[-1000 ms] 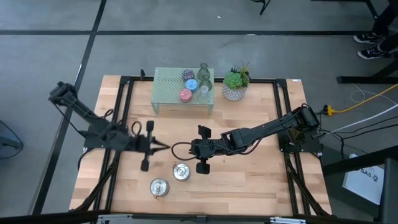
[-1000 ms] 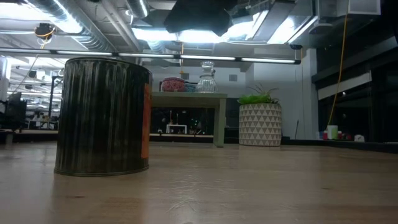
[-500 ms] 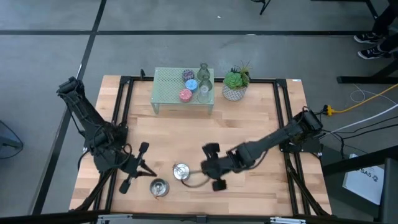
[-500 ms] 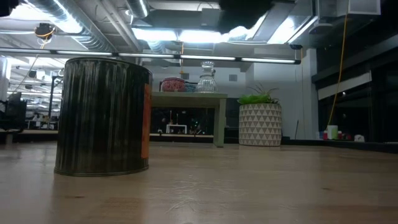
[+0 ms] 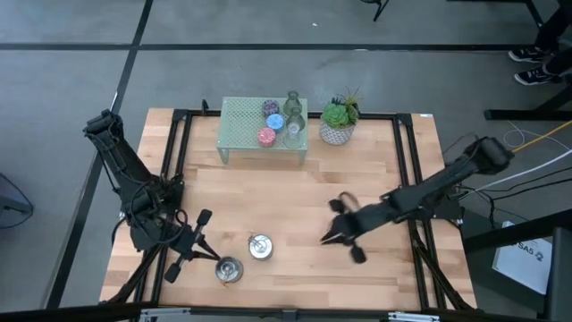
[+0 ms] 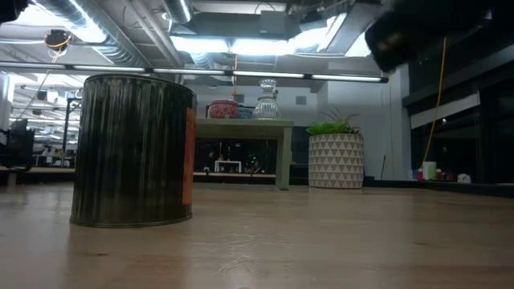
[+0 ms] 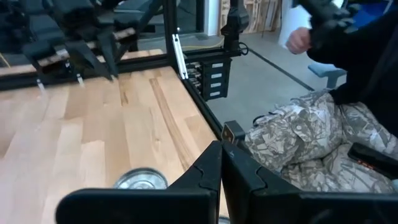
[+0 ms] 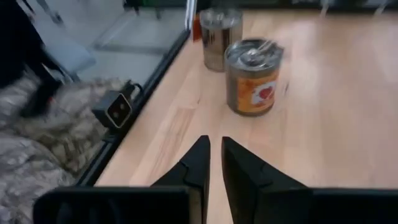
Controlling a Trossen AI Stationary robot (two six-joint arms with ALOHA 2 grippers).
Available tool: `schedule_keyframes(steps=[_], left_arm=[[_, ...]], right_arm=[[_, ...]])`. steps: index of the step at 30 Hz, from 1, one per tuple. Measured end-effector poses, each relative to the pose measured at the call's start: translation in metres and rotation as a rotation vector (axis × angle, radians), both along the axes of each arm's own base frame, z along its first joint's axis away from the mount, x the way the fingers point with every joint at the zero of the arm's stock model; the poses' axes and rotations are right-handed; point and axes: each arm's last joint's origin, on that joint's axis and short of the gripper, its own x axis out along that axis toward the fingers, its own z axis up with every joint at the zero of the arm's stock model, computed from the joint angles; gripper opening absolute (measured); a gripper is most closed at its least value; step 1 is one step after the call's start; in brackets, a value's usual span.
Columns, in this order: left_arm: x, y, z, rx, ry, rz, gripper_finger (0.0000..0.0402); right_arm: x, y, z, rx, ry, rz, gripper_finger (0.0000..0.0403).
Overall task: Pick & Place candle stick holders
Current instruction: Put the silver candle can on the shelf
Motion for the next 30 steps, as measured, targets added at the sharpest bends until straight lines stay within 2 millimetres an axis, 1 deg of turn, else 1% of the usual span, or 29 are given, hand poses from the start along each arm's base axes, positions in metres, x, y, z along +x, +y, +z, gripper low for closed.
schedule_keyframes(steps=[3, 6, 9, 12, 15, 20, 22, 30], left_arm=[[0.000, 0.000, -0.002, 0.001, 0.016, 0.003, 0.0006], [0.000, 0.001, -0.002, 0.002, 0.017, 0.007, 0.0006], [0.002, 0.003, 0.001, -0.006, 0.025, 0.028, 0.0006], [0.004, 0.005, 0.009, -0.009, 0.052, 0.049, 0.0006], [0.004, 0.008, 0.018, -0.009, 0.095, 0.072, 0.0006], [0.005, 0.011, 0.031, -0.037, 0.121, 0.099, 0.0006], [0.005, 0.011, 0.032, -0.049, 0.124, 0.101, 0.0006], [0.003, 0.011, 0.027, -0.182, 0.242, 0.117, 0.0007]], right_arm=[[-0.032, -0.019, -0.014, 0.043, -0.086, -0.004, 0.0044], [-0.060, -0.038, -0.028, 0.064, -0.135, -0.019, 0.0044], [-0.081, -0.053, -0.038, 0.084, -0.189, -0.051, 0.0044], [-0.095, -0.064, -0.042, 0.083, -0.242, -0.075, 0.0044], [-0.104, -0.072, -0.045, 0.046, -0.298, -0.080, 0.0044], [-0.116, -0.088, -0.059, -0.007, -0.353, -0.135, 0.0044], [-0.120, -0.093, -0.064, -0.017, -0.352, -0.147, 0.0044], [-0.128, -0.107, -0.068, -0.063, -0.304, -0.200, 0.0044]])
